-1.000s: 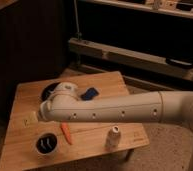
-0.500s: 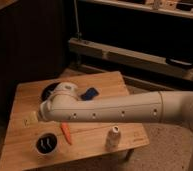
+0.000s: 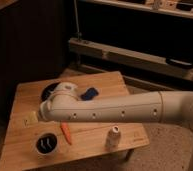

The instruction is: Place the bottle in the ceramic bowl

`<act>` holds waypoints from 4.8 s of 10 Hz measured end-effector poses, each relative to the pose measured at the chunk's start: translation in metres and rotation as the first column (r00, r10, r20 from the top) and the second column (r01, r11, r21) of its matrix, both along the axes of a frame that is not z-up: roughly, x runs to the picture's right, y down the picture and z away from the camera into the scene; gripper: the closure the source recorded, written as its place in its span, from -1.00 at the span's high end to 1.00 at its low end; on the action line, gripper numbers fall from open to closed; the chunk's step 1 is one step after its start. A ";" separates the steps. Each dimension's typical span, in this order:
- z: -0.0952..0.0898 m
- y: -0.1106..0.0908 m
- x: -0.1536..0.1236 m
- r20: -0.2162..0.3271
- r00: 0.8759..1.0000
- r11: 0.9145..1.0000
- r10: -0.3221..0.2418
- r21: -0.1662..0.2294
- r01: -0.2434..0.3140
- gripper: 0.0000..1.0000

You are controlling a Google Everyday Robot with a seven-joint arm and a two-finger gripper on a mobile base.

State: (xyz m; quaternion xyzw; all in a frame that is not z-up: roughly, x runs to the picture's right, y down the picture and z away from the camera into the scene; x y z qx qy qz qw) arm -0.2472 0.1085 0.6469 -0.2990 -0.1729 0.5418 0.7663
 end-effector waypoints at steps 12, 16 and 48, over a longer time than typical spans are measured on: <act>0.021 0.001 0.026 -0.064 0.998 0.997 0.018 -0.070 -0.023 0.60; 0.073 -0.018 0.075 -0.117 0.993 0.984 0.019 -0.171 -0.039 0.60; 0.103 -0.073 0.374 -0.558 0.821 0.933 -0.118 -0.346 -0.101 0.60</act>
